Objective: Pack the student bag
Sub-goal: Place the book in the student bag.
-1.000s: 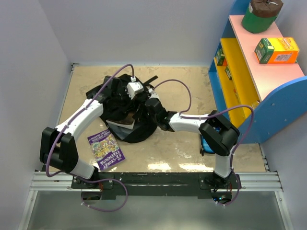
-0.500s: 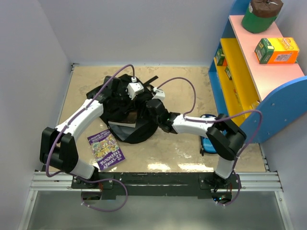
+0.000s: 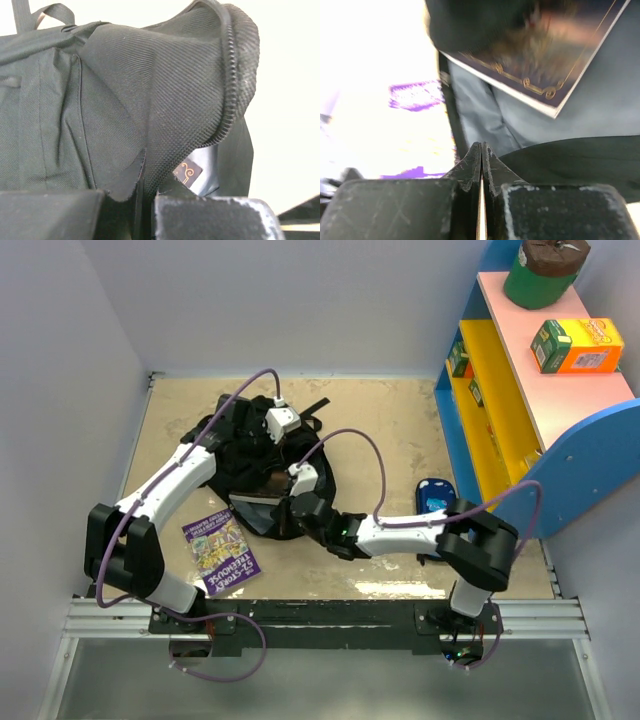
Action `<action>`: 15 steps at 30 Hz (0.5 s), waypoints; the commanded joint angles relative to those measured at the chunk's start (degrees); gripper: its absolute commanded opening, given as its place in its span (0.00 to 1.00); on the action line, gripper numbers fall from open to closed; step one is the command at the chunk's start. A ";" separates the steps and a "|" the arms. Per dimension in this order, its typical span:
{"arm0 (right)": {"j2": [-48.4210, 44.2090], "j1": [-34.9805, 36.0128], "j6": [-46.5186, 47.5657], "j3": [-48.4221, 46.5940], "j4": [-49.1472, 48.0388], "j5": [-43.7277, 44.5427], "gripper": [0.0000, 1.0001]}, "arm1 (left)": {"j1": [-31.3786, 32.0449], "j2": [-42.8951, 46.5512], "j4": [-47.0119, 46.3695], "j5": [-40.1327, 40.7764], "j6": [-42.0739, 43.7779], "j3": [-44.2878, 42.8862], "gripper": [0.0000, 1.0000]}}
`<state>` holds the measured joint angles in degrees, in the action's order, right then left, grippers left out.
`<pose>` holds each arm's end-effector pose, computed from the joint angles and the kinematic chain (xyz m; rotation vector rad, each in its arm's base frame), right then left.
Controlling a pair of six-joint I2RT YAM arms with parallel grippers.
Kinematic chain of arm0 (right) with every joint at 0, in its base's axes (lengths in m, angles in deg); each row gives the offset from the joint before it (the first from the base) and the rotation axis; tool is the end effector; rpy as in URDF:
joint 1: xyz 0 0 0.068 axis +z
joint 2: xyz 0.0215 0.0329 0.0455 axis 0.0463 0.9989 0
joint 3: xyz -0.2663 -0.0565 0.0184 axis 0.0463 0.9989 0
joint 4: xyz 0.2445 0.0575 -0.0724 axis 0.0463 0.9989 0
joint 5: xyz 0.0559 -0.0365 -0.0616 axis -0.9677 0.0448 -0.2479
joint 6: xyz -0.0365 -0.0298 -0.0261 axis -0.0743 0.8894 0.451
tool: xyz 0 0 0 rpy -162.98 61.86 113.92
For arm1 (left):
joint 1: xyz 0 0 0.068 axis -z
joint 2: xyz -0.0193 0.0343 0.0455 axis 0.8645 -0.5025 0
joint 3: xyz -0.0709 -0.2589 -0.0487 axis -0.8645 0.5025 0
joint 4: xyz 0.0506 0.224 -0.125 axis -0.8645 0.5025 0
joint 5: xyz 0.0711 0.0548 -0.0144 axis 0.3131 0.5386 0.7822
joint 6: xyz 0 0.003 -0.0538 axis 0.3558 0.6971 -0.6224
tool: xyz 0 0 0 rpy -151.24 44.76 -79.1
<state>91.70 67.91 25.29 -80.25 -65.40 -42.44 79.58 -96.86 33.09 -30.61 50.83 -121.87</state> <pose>0.1651 0.3295 0.2176 -0.2132 2.0187 0.8700 0.3015 -0.1261 0.2797 1.0601 2.0744 -0.5550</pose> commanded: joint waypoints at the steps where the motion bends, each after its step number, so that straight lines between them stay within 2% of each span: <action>1: 5.19 -0.21 3.03 -2.71 -5.89 -0.74 0.00 | 0.73 0.63 -0.92 -4.01 -2.09 -3.93 0.00; 8: 14.51 -0.39 3.38 -10.00 -6.68 7.51 0.00 | 0.82 0.28 0.66 -5.76 -2.44 -4.63 0.00; 15: 18.55 -0.56 8.03 -11.59 -15.74 27.54 0.00 | 0.56 0.63 3.73 -6.11 0.72 -3.32 0.00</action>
<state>109.30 68.02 29.10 -88.86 -72.57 -30.24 79.64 -96.99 35.12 -32.34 50.14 -123.40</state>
